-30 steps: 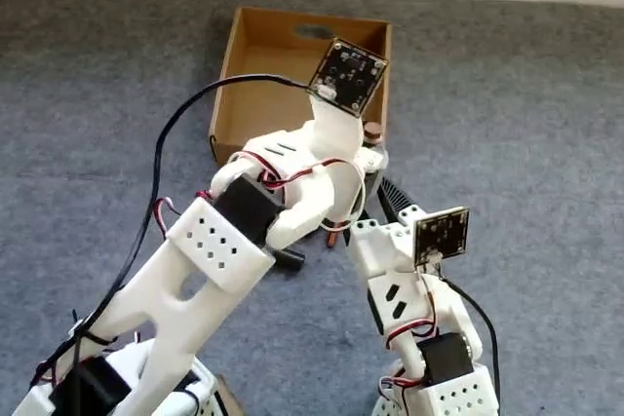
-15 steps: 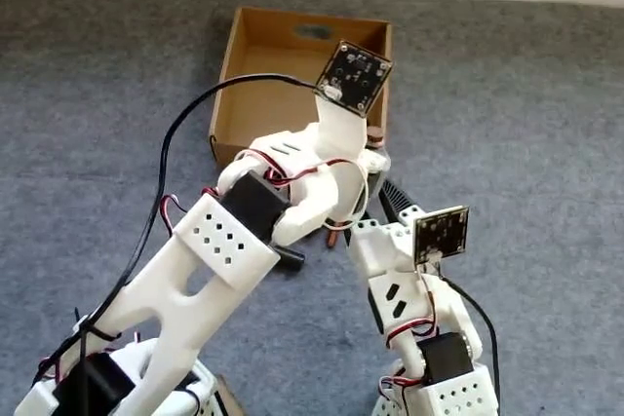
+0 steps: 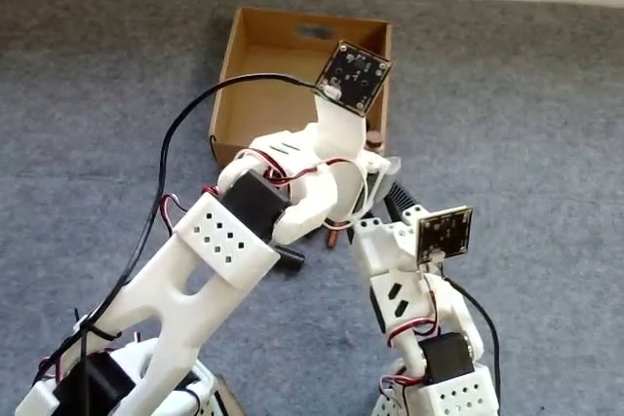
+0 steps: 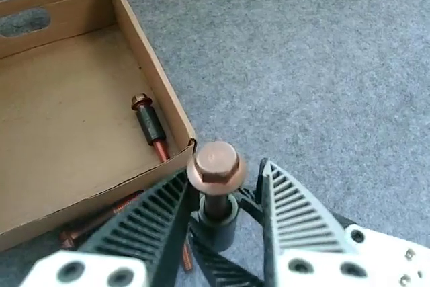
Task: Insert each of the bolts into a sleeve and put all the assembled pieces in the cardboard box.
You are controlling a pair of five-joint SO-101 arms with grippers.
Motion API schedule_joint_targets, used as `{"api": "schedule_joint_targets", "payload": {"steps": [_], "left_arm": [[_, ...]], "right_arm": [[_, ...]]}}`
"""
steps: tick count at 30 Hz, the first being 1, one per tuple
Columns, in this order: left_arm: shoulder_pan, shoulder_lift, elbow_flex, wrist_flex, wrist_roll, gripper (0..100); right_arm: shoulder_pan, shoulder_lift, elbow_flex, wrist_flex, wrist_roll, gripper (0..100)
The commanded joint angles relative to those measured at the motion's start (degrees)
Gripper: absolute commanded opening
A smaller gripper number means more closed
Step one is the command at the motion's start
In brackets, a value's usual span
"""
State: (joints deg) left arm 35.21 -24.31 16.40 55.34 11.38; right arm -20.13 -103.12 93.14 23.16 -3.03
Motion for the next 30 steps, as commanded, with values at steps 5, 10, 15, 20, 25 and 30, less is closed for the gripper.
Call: {"api": "schedule_joint_targets", "payload": {"steps": [5,10,15,20,25,30], "left_arm": [[-2.6,-0.3,-3.7,0.2,-0.4,23],[-3.0,-0.4,-3.7,0.2,-0.4,23],[-5.6,-3.5,-3.4,0.3,-0.4,21],[-19.3,-11.2,-2.9,1.5,-4.7,4],[-30.1,-10.1,6.0,2.4,-10.3,3],[-40.3,-5.1,20.8,5.4,-14.5,3]], "right_arm": [[2.8,0.0,-0.7,-1.2,-0.2,0.5],[2.8,0.0,-0.7,-1.2,-0.2,0.5],[2.8,0.0,-0.4,-1.2,-0.2,0.5],[2.8,0.0,-0.3,-1.2,-0.2,0.5],[2.8,0.0,-0.1,-0.7,-0.2,0.5],[2.8,0.0,-1.0,4.2,-0.2,0.5]]}}
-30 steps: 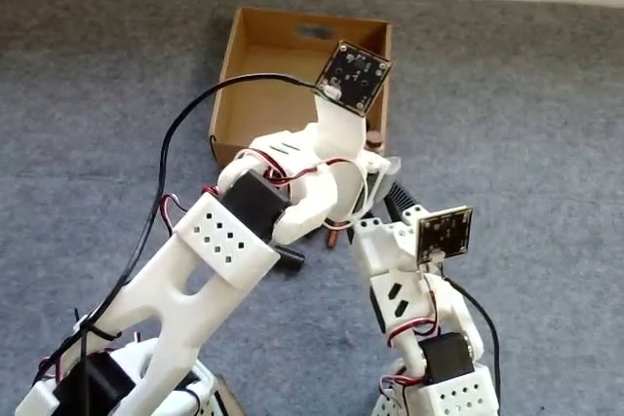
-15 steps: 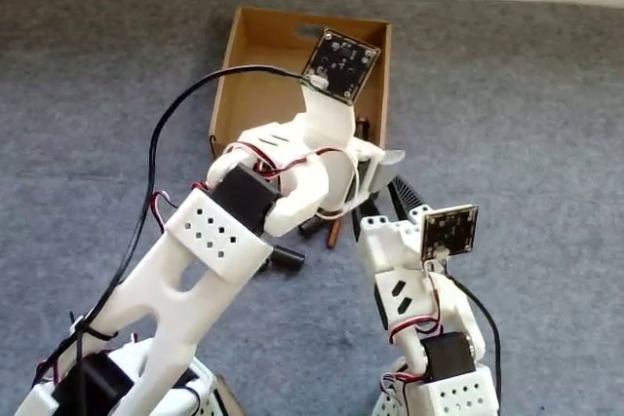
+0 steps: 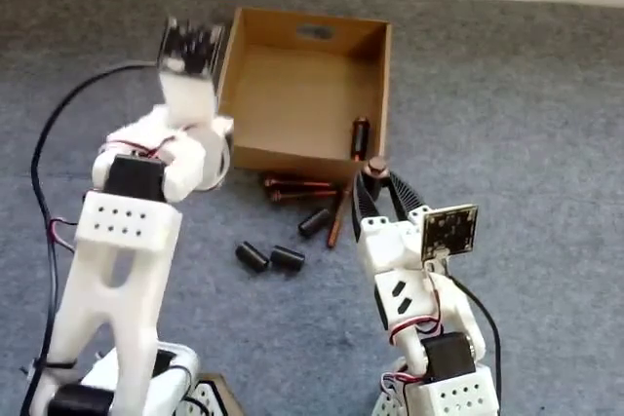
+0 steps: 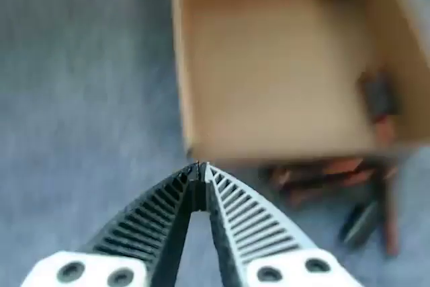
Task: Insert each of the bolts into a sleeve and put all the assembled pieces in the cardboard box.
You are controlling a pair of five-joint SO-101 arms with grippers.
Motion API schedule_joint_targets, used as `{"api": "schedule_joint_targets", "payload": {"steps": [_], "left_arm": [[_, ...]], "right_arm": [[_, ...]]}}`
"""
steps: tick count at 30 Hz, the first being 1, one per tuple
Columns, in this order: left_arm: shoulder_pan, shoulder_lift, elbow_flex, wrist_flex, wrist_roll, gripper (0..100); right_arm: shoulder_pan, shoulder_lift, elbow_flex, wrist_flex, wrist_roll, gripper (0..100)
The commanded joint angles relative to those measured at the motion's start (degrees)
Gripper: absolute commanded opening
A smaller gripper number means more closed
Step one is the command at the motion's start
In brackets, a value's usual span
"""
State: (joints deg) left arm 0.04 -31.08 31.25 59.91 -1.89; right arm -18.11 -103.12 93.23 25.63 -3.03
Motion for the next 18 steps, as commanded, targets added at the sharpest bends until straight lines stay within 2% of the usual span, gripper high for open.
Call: {"api": "schedule_joint_targets", "payload": {"steps": [1,5,11,18], "left_arm": [[-6.4,2.8,8.3,0.3,-1.2,3],[-7.5,6.9,14.2,-4.3,-1.2,3],[-7.5,13.8,15.1,-9.7,-1.1,3],[-7.5,23.7,14.7,-13.2,-1.1,3]], "right_arm": [[0.7,0.0,-1.6,2.3,-0.2,0.5],[0.7,0.0,-2.0,2.4,-0.2,0.5],[0.7,0.3,-2.7,2.4,-0.2,0.5],[0.7,0.7,-14.3,2.4,-0.2,0.5]]}}
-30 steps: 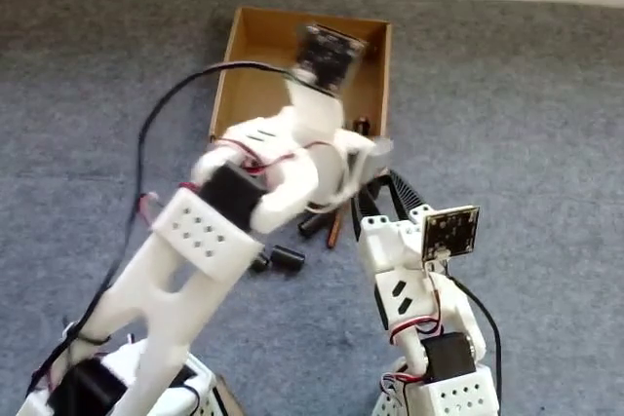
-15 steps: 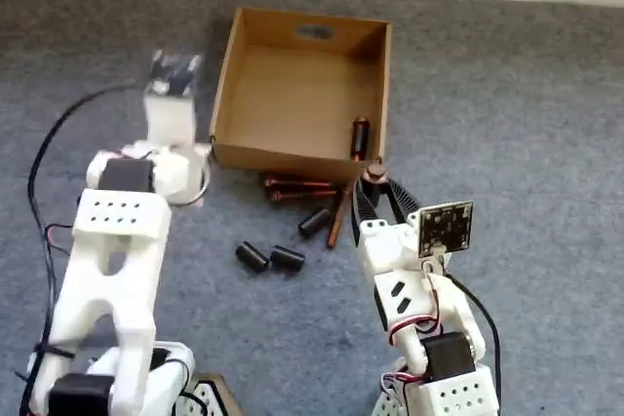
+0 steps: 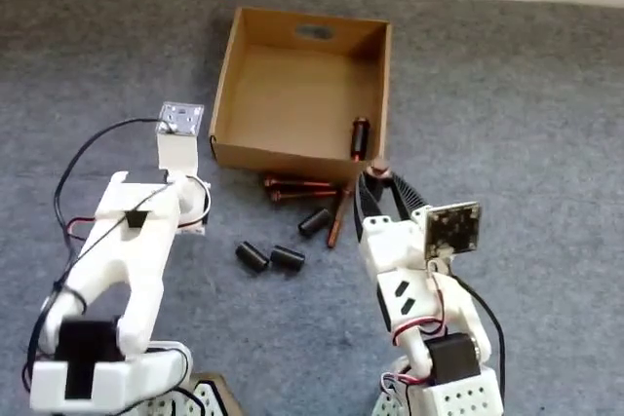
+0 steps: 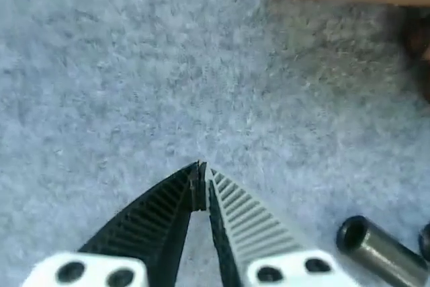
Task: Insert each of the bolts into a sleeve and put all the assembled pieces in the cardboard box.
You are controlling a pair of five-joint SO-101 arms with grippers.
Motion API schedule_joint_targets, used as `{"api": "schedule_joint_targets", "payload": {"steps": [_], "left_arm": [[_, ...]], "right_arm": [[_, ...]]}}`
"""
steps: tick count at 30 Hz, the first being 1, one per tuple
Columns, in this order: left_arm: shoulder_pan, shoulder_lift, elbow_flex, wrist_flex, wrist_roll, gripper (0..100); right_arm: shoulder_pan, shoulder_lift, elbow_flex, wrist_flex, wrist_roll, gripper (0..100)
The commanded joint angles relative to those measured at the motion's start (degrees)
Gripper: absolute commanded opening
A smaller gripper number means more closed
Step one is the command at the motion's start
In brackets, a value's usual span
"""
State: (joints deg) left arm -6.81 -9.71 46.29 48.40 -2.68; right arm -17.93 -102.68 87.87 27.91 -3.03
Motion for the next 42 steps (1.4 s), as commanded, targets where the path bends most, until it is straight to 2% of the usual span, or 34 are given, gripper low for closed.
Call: {"api": "schedule_joint_targets", "payload": {"steps": [1,4,7,16,20,28,36,42], "left_arm": [[-0.7,3.1,-0.5,-1.8,-0.3,3],[-0.4,4.8,-2.0,-1.5,-0.2,3],[0.8,4.8,-1.8,-1.4,-0.2,3],[1.2,4.8,-1.1,-1.7,-0.2,3],[1.2,4.8,-0.8,-1.8,-0.2,3],[1.2,4.8,-0.7,-1.8,-0.2,3],[1.2,4.8,-0.7,-1.8,-0.2,3],[1.3,4.8,-0.7,-1.8,-0.2,3]], "right_arm": [[0.6,0.3,-11.7,0.1,-0.2,0.5],[0.5,3.6,-22.3,0.1,-0.2,0.5],[0.5,13.5,-32.9,0.1,-0.2,0.5],[0.2,55.3,-55.0,-0.2,-0.6,0.5],[0.5,77.1,-69.6,1.0,-0.6,0.5],[0.2,116.5,-112.0,28.4,-0.6,0.5],[1.4,144.2,-147.8,40.6,-0.6,0.5],[1.2,157.9,-163.4,48.6,-0.6,0.5]]}}
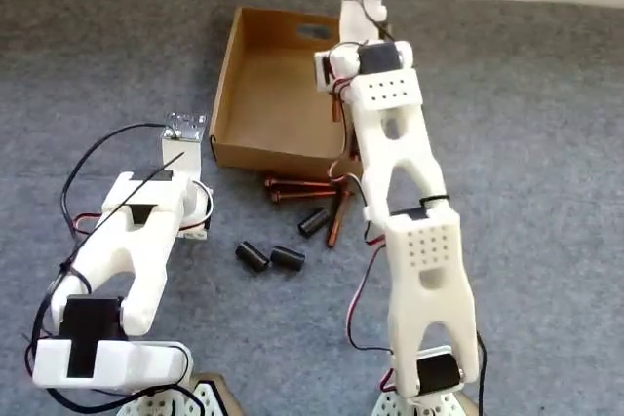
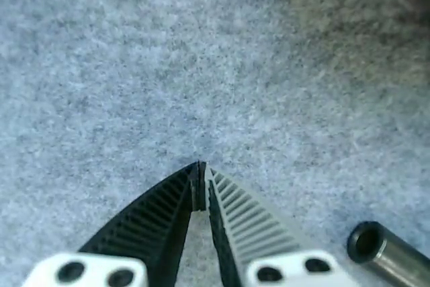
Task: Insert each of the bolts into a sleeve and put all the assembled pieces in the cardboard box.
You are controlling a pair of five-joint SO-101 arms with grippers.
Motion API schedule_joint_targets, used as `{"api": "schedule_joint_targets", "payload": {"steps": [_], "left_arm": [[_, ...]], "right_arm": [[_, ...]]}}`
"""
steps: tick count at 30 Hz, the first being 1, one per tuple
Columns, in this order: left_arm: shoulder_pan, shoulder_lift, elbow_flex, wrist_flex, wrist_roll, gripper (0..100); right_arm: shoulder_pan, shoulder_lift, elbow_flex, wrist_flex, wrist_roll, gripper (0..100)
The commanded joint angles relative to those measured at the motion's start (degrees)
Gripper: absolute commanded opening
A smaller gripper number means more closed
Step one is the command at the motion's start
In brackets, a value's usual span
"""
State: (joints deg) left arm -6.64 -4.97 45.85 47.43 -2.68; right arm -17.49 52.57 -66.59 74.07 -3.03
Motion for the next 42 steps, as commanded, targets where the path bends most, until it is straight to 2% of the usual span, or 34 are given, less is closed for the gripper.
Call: {"api": "schedule_joint_targets", "payload": {"steps": [1,7,14,42], "left_arm": [[1.1,0.0,-0.2,-0.8,-0.2,3],[1.1,0.0,-0.2,-0.8,-0.2,3],[1.1,0.0,-0.2,-0.8,-0.2,3],[1.1,0.0,-0.2,-0.8,-0.1,3]], "right_arm": [[0.7,4.4,-10.5,3.0,-0.7,0.5],[0.9,10.7,-16.2,5.5,-8.7,0.5],[0.3,11.4,-16.0,10.2,-5.1,0.5],[0.0,16.0,-13.4,13.9,-5.4,0.5]]}}
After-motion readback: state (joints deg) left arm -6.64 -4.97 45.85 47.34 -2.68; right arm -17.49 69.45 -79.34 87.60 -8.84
